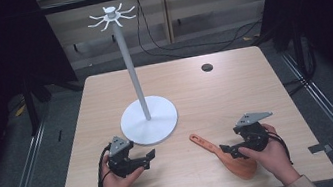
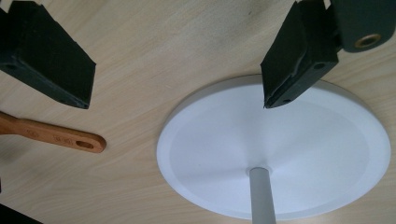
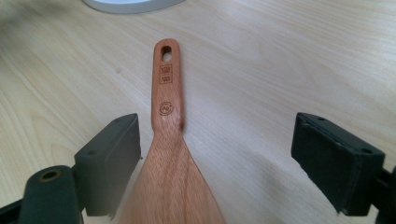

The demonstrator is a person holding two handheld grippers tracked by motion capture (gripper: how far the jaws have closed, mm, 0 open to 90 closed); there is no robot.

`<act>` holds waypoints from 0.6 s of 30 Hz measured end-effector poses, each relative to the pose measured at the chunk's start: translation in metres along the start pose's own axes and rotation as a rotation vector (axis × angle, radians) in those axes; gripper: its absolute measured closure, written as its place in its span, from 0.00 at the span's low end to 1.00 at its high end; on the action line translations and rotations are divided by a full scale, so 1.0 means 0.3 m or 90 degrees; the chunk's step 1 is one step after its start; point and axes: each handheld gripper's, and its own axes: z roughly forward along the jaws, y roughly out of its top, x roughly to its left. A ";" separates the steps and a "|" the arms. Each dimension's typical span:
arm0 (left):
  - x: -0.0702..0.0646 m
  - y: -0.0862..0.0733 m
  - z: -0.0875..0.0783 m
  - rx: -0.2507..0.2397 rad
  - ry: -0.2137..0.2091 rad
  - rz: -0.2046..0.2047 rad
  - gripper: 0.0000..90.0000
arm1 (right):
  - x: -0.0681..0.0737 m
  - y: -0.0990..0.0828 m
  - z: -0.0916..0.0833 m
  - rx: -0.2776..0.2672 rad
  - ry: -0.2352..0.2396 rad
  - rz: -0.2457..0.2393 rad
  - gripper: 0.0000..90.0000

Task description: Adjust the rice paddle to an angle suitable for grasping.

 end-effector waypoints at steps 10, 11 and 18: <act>-0.015 -0.004 -0.004 0.010 -0.009 0.021 0.11 | 0.044 0.040 0.072 0.031 0.016 -0.016 0.15; -0.016 -0.005 -0.003 0.013 -0.011 0.021 0.11 | 0.051 0.047 0.081 0.040 0.021 -0.023 0.14; -0.010 -0.006 -0.014 -0.002 -0.009 0.008 0.11 | 0.107 0.098 0.135 0.092 0.054 -0.067 0.15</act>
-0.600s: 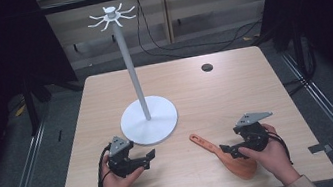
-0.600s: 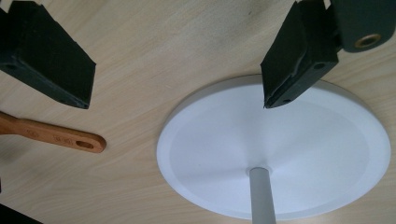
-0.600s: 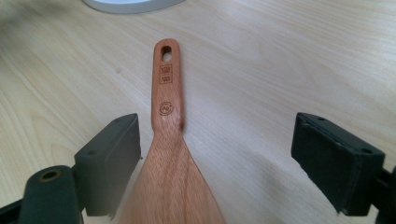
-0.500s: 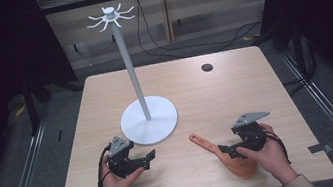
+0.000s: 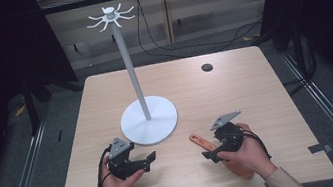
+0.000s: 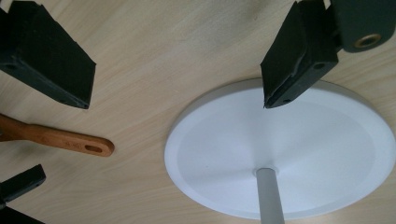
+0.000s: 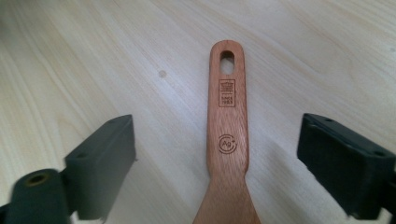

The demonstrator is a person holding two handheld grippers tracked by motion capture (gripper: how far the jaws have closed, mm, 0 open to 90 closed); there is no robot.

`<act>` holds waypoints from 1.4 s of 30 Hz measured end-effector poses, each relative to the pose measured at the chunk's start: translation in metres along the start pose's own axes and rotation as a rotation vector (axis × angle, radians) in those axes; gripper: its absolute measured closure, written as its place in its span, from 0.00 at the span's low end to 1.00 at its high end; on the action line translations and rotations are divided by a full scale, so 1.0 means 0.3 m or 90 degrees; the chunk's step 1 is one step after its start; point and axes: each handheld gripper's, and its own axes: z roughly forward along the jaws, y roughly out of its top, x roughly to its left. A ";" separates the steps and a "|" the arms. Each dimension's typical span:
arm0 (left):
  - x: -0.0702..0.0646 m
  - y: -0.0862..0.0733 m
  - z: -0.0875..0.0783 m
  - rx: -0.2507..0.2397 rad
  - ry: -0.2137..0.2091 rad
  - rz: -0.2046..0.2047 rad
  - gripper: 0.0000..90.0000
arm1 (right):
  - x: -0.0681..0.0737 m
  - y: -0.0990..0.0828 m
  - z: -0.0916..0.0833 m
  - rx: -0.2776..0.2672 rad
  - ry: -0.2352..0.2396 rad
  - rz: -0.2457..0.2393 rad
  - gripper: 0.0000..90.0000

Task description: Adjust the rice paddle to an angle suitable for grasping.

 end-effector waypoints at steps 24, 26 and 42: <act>0.002 0.001 -0.003 0.002 0.001 0.008 0.12 | 0.009 0.095 0.094 0.125 -0.061 -0.012 0.64; 0.001 0.001 -0.004 0.002 0.002 0.008 0.12 | 0.014 0.104 0.098 0.131 -0.061 -0.015 0.73; -0.008 0.004 -0.003 -0.003 0.001 0.017 0.12 | -0.021 0.084 0.051 0.021 -0.044 0.069 0.75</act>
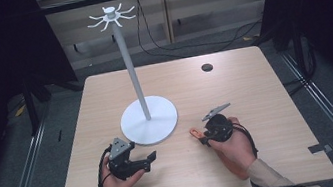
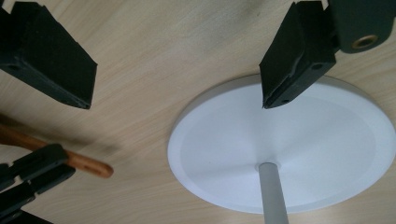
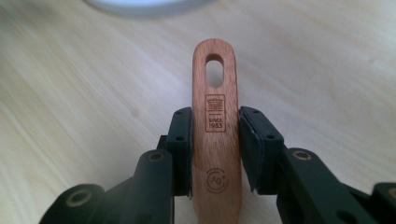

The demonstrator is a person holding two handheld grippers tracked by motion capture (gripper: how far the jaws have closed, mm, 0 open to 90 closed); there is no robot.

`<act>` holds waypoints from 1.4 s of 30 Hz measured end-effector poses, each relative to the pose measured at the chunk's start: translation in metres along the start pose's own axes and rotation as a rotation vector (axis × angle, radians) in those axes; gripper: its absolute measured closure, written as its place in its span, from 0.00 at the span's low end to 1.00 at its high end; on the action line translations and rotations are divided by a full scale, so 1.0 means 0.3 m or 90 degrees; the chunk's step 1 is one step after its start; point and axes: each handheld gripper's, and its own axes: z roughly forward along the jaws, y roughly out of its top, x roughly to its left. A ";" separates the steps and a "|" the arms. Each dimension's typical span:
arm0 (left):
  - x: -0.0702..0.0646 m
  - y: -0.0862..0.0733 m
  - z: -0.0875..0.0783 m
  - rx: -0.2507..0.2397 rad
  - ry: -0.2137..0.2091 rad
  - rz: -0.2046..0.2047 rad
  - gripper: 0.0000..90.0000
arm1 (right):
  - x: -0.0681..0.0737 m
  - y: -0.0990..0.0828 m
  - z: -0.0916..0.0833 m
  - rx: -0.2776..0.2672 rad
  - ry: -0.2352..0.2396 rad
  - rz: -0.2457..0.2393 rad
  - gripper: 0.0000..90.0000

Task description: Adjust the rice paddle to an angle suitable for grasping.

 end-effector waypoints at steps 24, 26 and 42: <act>-0.025 0.015 0.020 -0.024 -0.019 -0.009 0.12 | -0.037 -0.044 -0.196 -0.300 0.050 0.028 0.75; -0.039 0.020 0.023 -0.029 -0.031 -0.008 0.12 | -0.032 -0.052 -0.206 -0.323 0.053 0.025 0.75; -0.128 0.097 0.028 -0.107 -0.092 -0.015 0.12 | 0.014 -0.037 -0.299 -0.458 0.076 0.021 0.75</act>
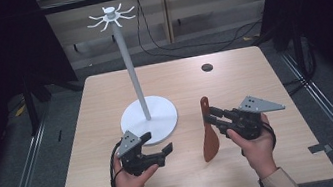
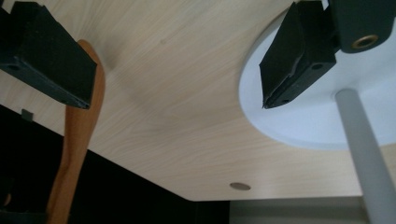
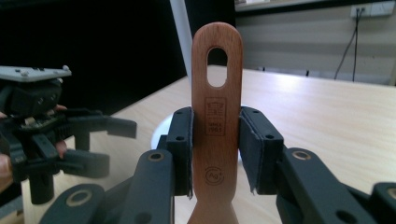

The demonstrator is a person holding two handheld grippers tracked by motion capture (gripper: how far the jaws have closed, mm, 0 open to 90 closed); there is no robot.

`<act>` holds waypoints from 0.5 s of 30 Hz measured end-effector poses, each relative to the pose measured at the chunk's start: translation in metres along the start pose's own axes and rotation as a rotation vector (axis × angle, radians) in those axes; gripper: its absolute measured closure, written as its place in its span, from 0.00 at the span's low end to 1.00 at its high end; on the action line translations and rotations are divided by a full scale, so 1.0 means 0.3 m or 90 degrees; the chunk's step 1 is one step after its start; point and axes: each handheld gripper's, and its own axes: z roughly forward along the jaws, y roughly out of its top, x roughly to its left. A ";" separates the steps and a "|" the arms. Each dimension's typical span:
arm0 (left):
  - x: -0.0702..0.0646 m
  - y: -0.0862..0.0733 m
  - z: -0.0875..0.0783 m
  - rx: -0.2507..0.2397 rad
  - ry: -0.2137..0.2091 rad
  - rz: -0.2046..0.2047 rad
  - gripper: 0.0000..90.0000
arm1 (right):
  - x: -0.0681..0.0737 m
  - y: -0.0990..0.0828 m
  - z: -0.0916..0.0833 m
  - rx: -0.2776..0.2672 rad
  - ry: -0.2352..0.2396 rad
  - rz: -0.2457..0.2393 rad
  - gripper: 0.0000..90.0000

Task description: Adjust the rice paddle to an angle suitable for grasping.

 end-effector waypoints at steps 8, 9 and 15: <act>-0.057 0.040 0.032 -0.029 -0.030 0.011 0.13 | 0.035 0.053 0.034 -0.008 0.014 -0.018 0.75; -0.061 0.044 0.036 -0.033 -0.031 0.017 0.13 | 0.039 0.058 0.039 -0.012 0.016 -0.015 0.75; -0.092 0.067 0.056 -0.062 -0.050 0.010 0.18 | 0.054 0.070 0.045 -0.012 0.016 -0.019 0.75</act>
